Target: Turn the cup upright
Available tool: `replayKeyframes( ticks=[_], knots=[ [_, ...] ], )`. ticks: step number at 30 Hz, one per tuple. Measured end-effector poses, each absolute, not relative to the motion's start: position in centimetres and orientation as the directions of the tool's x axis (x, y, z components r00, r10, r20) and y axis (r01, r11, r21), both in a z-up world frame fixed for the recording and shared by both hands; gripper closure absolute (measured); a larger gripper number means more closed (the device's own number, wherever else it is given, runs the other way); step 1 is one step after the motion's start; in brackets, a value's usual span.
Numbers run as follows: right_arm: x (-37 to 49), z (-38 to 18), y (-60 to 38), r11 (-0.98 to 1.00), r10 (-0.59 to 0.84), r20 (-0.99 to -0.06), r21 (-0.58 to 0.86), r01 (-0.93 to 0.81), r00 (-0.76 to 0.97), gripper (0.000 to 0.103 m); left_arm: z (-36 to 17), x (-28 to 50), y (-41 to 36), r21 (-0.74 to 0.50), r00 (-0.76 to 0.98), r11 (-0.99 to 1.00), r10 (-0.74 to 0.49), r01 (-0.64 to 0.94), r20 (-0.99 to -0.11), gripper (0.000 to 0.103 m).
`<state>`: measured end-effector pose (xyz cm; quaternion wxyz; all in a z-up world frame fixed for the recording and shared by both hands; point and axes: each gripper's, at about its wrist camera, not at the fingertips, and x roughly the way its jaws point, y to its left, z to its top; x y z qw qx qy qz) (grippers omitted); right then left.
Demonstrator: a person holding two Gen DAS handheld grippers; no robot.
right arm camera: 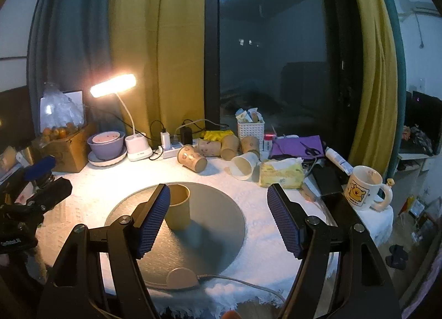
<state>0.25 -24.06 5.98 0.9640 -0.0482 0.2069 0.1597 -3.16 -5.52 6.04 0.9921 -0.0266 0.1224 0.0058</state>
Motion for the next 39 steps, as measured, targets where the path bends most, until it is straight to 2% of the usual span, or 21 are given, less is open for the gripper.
replayKeyframes(
  ticks=[39],
  knots=[
    [0.5, 5.1, -24.0, 0.946, 0.28, -0.429, -0.029, -0.323, 0.859, 0.027, 4.8, -3.0, -5.6, -0.063, 0.963, 0.997, 0.015, -0.033, -0.27, 0.008]
  ],
)
